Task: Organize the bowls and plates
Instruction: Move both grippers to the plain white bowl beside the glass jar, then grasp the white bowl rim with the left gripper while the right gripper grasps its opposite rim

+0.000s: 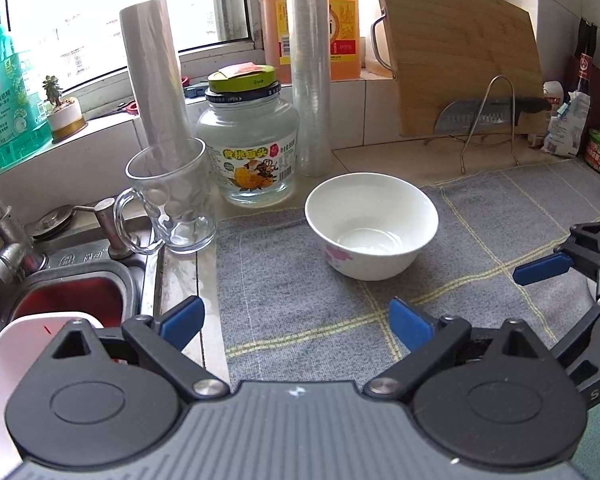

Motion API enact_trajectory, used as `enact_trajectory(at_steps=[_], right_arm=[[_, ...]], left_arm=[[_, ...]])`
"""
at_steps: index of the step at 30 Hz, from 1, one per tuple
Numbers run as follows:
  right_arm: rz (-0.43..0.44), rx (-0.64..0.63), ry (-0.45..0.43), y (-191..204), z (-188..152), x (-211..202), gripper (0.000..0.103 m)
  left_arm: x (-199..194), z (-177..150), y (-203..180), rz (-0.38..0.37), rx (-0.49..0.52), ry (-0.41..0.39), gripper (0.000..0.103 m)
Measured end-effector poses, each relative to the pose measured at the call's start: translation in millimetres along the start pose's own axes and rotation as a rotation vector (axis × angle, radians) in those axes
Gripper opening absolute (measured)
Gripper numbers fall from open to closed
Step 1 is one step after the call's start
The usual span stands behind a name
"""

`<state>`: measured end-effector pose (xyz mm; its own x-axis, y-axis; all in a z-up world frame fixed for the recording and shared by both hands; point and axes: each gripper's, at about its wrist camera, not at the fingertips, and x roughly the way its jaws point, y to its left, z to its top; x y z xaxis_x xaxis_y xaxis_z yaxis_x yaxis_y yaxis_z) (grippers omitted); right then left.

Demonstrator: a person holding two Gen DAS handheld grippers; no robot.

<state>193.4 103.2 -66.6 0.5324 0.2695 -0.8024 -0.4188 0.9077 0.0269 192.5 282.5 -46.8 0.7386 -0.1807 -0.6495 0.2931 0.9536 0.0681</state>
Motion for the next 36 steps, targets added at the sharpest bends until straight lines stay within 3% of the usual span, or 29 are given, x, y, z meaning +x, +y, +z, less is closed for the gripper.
enact_trajectory(at_steps=[7, 12, 23, 28, 36], right_arm=[[-0.017, -0.015, 0.068, 11.9, 9.5, 41.8, 0.103], [-0.008, -0.021, 0.066, 11.4, 10.9, 42.6, 0.103], [-0.027, -0.002, -0.070, 10.9, -13.5, 32.6, 0.103], [-0.039, 0.001, -0.043, 14.0, -3.7, 34.8, 0.103], [-0.089, -0.080, -0.130, 13.8, 20.9, 40.0, 0.103]], left_arm=[[10.2, 10.9, 0.9, -0.026, 0.033, -0.018, 0.098], [19.7, 20.1, -2.3, -0.056, 0.053, -0.026, 0.098], [43.0, 49.8, -7.2, -0.192, 0.091, -0.015, 0.098], [61.7, 64.2, -8.3, -0.242, 0.127, 0.017, 0.098], [94.6, 75.8, -6.3, -0.270, 0.136, 0.073, 0.095]])
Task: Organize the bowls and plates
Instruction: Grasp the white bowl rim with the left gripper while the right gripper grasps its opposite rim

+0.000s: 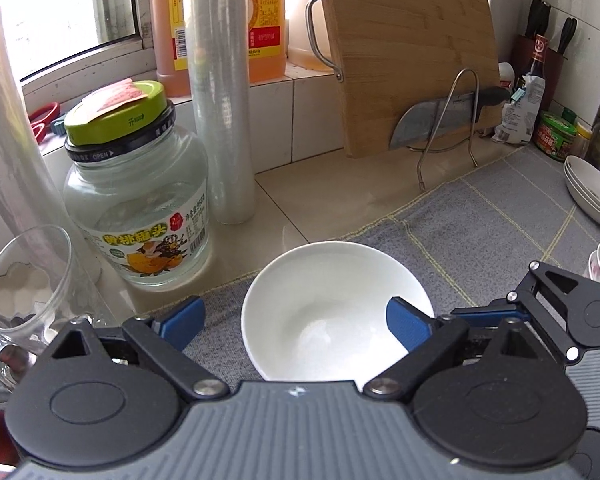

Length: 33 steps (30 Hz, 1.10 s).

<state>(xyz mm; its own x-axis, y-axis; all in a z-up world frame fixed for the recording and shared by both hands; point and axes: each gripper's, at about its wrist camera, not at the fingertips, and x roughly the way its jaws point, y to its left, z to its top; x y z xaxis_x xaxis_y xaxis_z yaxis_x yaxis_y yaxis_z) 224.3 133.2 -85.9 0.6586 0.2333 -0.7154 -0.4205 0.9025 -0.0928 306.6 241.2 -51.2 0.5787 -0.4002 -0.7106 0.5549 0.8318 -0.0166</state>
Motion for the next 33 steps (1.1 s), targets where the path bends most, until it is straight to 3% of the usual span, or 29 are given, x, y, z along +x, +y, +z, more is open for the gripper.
enact_trajectory(at_steps=[4, 9, 12, 15, 22, 33], right_arm=[[-0.001, -0.004, -0.022, -6.5, 11.4, 7.5, 0.102], [0.012, -0.010, -0.025, -10.5, 18.3, 15.6, 0.088], [0.015, -0.010, -0.038, -11.0, 20.3, 16.6, 0.087], [0.026, -0.007, -0.047, -12.2, 22.0, 16.8, 0.086], [0.025, 0.002, -0.058, -12.8, 22.6, 20.2, 0.085], [0.027, 0.007, -0.067, -10.4, 21.6, 17.6, 0.081]], left_arm=[[9.6, 1.8, 3.8, -0.021, 0.001, 0.023, 0.089], [16.8, 7.7, 9.1, -0.061, -0.005, 0.054, 0.074], [20.5, 13.0, 12.1, -0.073, 0.005, 0.078, 0.072], [24.0, 18.2, 15.9, -0.092, 0.012, 0.109, 0.064], [29.8, 24.4, 21.8, -0.145, 0.037, 0.189, 0.060], [32.3, 28.1, 18.9, -0.175, 0.072, 0.213, 0.054]])
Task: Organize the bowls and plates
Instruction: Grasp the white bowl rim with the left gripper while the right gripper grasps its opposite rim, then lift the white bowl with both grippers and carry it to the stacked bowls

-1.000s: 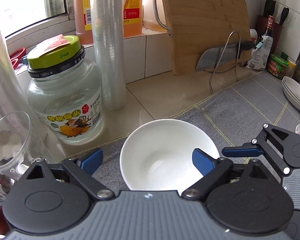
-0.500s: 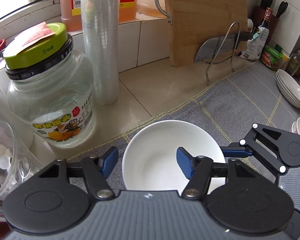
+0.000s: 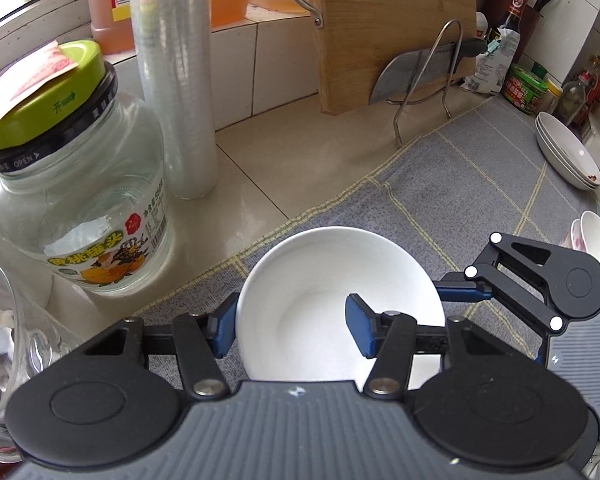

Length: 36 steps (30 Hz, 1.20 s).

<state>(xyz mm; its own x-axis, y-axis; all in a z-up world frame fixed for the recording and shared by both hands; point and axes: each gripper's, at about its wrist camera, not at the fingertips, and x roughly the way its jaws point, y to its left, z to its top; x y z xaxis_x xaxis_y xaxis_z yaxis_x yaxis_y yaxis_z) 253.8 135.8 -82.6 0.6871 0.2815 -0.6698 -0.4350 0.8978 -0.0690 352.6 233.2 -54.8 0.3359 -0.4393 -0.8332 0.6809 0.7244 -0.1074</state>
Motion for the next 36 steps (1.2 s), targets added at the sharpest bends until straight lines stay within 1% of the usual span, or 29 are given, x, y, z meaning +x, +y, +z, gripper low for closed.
enact_trajectory(at_steps=[17, 25, 36], right_arm=[[0.006, 0.010, 0.025, -1.7, 6.0, -8.3, 0.081], [0.007, 0.011, 0.037, -0.1, 6.3, -25.0, 0.081], [0.007, 0.006, 0.048, 5.0, -2.8, -56.9, 0.081]], left_arm=[[-5.0, 1.3, -7.3, -0.002, 0.018, -0.002, 0.054], [-20.5, -2.7, -23.1, -0.004, 0.040, -0.015, 0.054], [-41.1, -12.4, -57.3, 0.001, 0.068, -0.024, 0.054]])
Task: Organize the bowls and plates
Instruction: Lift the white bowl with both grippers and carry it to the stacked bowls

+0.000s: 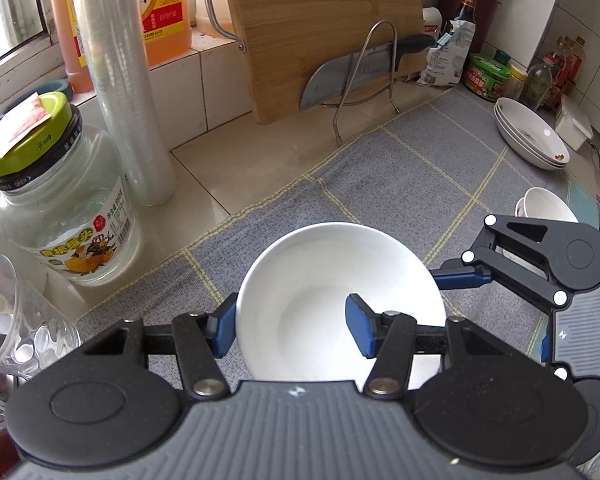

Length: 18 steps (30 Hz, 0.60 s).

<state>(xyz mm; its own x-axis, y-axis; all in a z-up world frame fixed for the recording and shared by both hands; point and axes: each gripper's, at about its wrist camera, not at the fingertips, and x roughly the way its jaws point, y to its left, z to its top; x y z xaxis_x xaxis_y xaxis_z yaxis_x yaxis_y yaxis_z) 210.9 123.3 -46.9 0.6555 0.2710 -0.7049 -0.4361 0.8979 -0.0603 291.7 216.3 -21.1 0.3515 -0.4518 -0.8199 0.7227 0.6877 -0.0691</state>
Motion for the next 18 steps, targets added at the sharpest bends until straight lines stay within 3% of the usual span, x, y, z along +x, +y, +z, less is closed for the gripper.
enact_trajectory(at_steps=[18], right_arm=[[-0.028, 0.028, -0.014, -14.2, -35.8, -85.1, 0.081]], left_arm=[[-27.0, 4.3, -87.8, -0.015, 0.069, -0.037, 0.055]])
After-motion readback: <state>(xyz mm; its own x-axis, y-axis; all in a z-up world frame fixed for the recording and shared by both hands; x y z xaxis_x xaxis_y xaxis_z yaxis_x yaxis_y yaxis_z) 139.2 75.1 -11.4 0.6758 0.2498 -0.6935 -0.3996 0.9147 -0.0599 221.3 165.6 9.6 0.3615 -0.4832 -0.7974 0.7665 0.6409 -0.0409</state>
